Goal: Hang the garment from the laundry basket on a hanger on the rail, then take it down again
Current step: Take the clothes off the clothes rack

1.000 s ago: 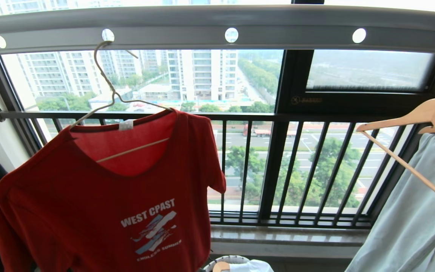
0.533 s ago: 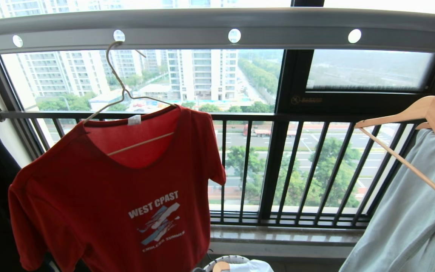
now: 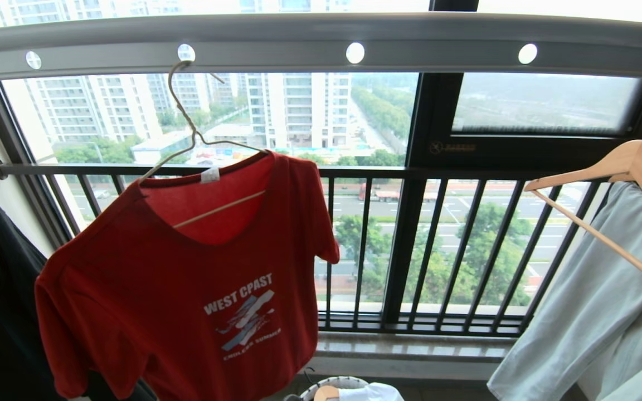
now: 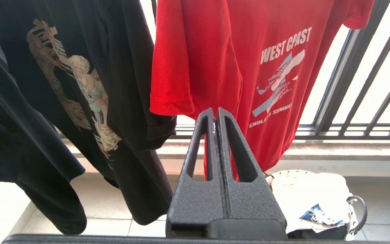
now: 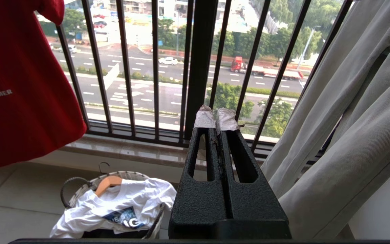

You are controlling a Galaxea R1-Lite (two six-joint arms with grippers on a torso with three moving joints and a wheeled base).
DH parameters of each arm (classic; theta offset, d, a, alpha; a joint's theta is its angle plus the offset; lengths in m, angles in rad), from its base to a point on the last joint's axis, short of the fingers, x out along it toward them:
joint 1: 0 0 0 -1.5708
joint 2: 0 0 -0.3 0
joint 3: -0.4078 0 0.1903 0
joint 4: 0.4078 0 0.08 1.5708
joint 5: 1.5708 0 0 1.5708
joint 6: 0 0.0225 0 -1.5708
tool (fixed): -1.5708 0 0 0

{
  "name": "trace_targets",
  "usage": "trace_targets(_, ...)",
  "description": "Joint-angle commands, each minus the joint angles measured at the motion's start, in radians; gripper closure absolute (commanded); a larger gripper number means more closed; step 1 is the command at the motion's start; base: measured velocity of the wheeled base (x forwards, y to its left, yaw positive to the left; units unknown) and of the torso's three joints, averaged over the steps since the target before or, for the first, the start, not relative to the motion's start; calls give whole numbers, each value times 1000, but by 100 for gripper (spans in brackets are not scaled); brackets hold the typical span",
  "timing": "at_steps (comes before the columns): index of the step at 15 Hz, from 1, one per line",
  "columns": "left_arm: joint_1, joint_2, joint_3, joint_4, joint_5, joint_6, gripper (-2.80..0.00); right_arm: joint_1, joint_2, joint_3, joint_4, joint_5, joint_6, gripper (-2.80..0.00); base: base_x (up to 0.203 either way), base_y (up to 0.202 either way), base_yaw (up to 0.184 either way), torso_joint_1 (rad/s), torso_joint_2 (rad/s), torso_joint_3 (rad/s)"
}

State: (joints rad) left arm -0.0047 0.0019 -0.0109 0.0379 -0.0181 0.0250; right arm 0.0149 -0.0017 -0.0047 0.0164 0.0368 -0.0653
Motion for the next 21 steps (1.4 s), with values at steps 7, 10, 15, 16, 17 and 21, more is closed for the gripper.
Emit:
trace_targets(7, 0, 9, -100, 3, -3, -36, 0, 0, 3, 0, 0, 0, -1, 0, 0, 0, 0, 0, 0, 0)
trace_targets(10, -1, 141, -249, 3, -10, -58, 0, 0, 3, 0, 0, 1, -1, 0, 0, 0, 0, 0, 0, 0)
trace_targets(15, -5, 536, -648, 25, -77, 6, 0, 0, 3, 0, 0, 0, -1, 0, 0, 0, 0, 0, 0, 0)
trace_targets(16, -6, 585, -731, 60, -88, 15, 0, 0, 2, 0, 0, 0, -1, 0, 0, 0, 0, 0, 0, 0)
trace_targets(17, -8, 630, -818, 124, -107, 20, 0, 0, 3, 0, 0, 0, -1, 0, 0, 0, 0, 0, 0, 0)
trace_targets(21, -13, 790, -1164, 526, -254, 31, 0, 0, 2, 0, 0, 0, -1, 0, 0, 0, 0, 0, 0, 0)
